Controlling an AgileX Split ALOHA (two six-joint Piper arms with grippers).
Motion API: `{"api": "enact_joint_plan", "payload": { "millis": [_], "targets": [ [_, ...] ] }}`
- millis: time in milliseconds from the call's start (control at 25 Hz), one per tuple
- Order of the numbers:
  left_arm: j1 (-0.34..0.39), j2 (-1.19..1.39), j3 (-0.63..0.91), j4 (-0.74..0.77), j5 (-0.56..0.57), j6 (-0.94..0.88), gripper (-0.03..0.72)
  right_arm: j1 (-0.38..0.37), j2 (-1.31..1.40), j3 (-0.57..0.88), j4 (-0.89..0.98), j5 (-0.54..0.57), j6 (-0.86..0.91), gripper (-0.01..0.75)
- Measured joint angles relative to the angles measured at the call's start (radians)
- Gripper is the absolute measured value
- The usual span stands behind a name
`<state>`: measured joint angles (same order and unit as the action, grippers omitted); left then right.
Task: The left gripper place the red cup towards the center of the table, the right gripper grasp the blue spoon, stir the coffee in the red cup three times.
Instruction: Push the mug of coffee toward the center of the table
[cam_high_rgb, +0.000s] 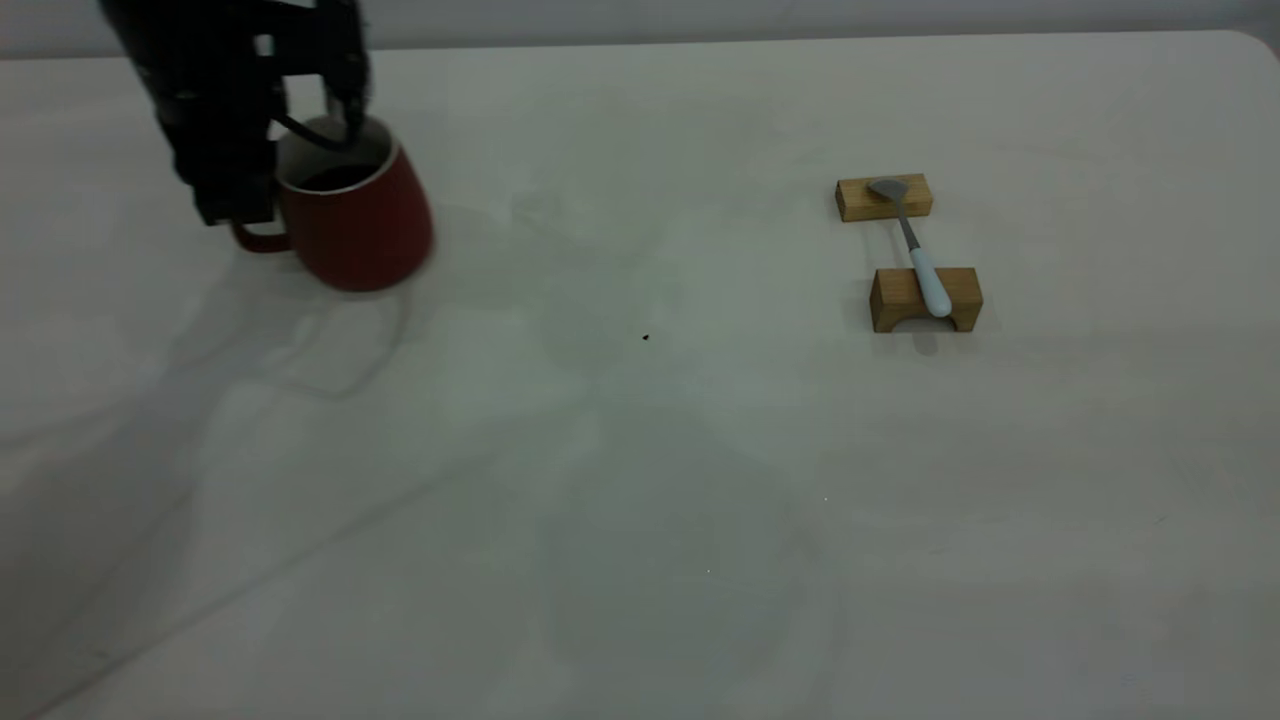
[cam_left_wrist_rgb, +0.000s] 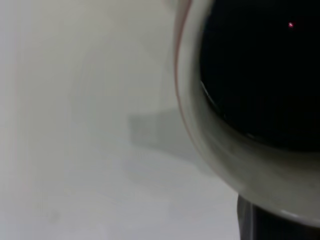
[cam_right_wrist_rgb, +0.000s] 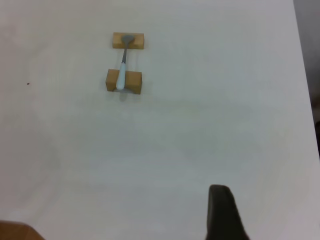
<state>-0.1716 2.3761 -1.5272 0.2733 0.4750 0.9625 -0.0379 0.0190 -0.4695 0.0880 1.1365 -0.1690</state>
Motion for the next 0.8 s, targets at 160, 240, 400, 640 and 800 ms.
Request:
{"api": "enact_joint_plan", "payload": {
  "millis": [160, 240, 400, 640, 800],
  "targets": [
    [-0.070, 0.000, 0.000, -0.001, -0.001, -0.012, 0.209, 0.000, 0.000, 0.000, 0.000, 0.000, 0.000, 0.493],
    [-0.105, 0.000, 0.000, -0.002, -0.001, -0.024, 0.209, 0.000, 0.000, 0.000, 0.000, 0.000, 0.000, 0.493],
    [-0.175, 0.000, 0.000, -0.017, -0.001, -0.033, 0.208, 0.000, 0.000, 0.000, 0.000, 0.000, 0.000, 0.493],
    [-0.271, 0.001, 0.000, -0.034, 0.005, -0.052, 0.208, 0.000, 0.000, 0.000, 0.000, 0.000, 0.000, 0.493],
    [-0.302, 0.001, 0.000, -0.033, 0.013, -0.092, 0.208, 0.000, 0.000, 0.000, 0.000, 0.000, 0.000, 0.493]
  ]
}}
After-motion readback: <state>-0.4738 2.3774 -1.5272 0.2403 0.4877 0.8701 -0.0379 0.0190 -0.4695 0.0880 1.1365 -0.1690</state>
